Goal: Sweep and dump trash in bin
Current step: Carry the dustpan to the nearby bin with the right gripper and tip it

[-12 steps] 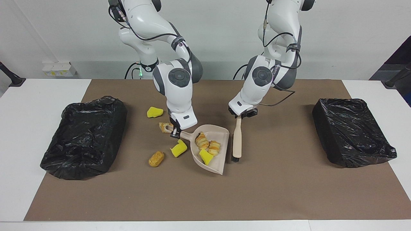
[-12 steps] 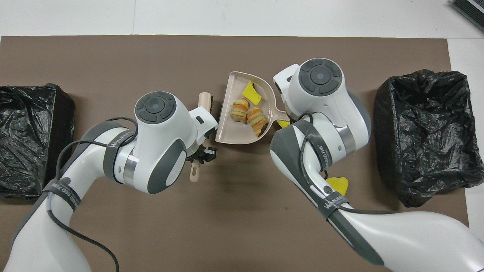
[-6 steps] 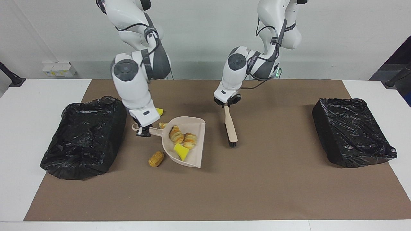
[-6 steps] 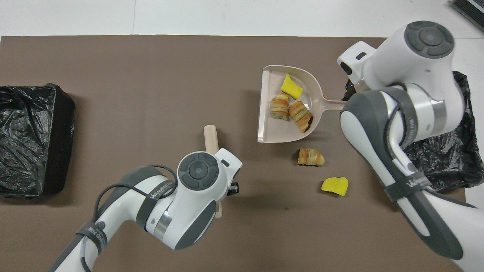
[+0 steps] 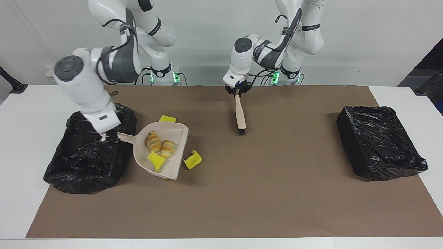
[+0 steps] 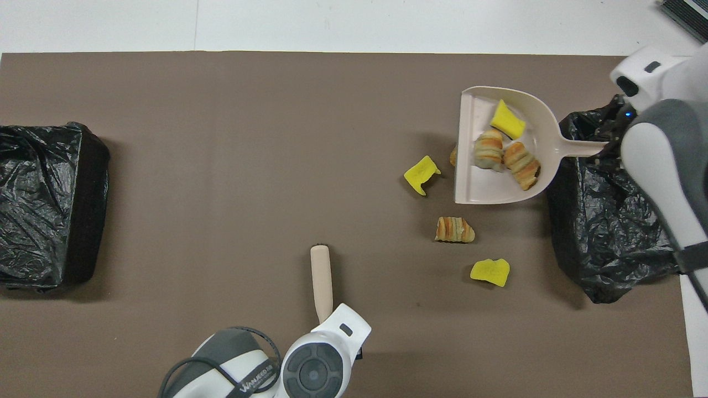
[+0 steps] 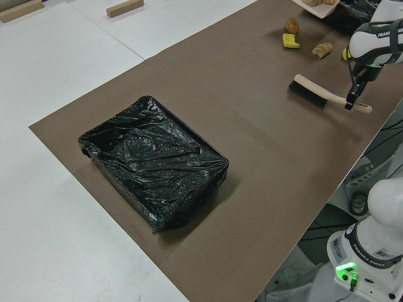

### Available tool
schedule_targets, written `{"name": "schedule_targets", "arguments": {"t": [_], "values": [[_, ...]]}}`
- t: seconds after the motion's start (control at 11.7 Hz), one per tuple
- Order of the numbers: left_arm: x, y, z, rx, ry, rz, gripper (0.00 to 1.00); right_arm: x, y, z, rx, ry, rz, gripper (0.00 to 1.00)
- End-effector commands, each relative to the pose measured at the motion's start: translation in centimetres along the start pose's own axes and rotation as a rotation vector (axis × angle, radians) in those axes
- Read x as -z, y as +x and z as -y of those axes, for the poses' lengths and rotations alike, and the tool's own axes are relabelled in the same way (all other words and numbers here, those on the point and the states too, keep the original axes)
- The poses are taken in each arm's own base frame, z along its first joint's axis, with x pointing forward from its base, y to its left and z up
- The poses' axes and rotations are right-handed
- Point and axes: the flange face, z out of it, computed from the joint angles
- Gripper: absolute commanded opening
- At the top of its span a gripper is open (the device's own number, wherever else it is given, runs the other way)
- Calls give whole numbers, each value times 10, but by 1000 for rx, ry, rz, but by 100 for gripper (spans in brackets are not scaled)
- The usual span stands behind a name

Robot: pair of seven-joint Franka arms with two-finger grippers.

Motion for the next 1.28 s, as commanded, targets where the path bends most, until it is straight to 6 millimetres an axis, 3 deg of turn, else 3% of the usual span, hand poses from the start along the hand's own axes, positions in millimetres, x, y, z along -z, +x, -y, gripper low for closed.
{"name": "schedule_targets", "arguments": {"t": [0.0, 0.26, 0.34, 0.51, 0.69, 0.94, 1.03, 1.11, 1.2], "values": [[3, -28, 2, -6, -20, -21, 0, 8, -86, 7, 51, 0, 9, 0], [-4, -33, -3, -7, -34, 16, 0, 14, -194, 24, 58, 10, 129, 0], [-5, -32, -3, -5, -35, 15, 0, 18, -218, 32, 53, 21, 176, 0], [-4, -30, -1, -25, -37, 19, 0, 22, -236, 39, 66, 56, 325, 0], [-7, -29, -1, -16, -45, 39, 2, 30, -227, 37, 86, 64, 471, 0], [-7, -26, 1, -25, -45, 47, 12, 32, -171, 32, 106, 39, 726, 0], [-7, -25, 1, -32, -43, 49, 27, 37, -162, 34, 108, 44, 783, 0], [-5, -22, -1, -28, -44, 49, 67, 41, -155, 34, 121, 54, 823, 0], [-2, -14, -4, -16, -50, 46, 83, 51, -158, 38, 118, 60, 864, 0]]}}
